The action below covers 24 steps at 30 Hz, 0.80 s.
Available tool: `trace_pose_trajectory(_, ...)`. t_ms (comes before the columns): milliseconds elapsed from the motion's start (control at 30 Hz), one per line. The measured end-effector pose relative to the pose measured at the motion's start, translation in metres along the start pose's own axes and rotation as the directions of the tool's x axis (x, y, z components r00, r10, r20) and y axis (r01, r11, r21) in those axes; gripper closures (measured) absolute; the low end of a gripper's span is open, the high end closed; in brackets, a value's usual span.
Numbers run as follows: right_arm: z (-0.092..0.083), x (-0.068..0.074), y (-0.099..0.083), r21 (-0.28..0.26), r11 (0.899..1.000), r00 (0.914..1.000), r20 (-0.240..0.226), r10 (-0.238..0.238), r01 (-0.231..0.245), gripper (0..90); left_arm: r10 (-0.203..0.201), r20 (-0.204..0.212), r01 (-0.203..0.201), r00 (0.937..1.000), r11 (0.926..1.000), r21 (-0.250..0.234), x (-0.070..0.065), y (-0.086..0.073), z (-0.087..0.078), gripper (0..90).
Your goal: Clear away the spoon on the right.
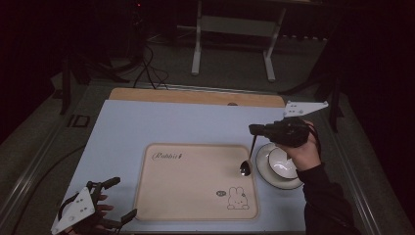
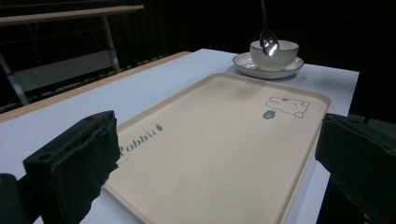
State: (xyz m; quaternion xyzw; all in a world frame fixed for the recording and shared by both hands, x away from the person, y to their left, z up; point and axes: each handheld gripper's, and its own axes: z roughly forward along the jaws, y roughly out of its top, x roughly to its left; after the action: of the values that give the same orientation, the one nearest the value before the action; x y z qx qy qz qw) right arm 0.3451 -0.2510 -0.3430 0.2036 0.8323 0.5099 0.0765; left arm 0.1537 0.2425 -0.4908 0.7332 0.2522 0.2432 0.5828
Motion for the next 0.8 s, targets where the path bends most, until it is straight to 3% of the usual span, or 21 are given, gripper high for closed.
trace_pose_trajectory(400, 0.025, 0.014, 0.002, -0.008, 0.999, 0.9934, -0.105, -0.047, 0.046, 89.6, 0.001, 0.001, -0.001, 1.0, 1.0, -0.001, 0.0, 0.0, 0.0, 0.0)
trace_pose_trajectory(667, 0.044, 0.023, -0.003, -0.024, 0.998, 0.9815, -0.181, -0.063, 0.06, 89.6, 0.003, 0.002, -0.003, 1.0, 1.0, -0.001, 0.0, 0.0, 0.0, 0.0)
trace_pose_trajectory(800, 0.056, 0.031, -0.008, -0.015, 0.996, 0.9715, -0.22, -0.088, 0.087, 89.6, 0.004, 0.002, -0.004, 1.0, 1.0, 0.0, 0.0, 0.0, 0.0, 0.0)
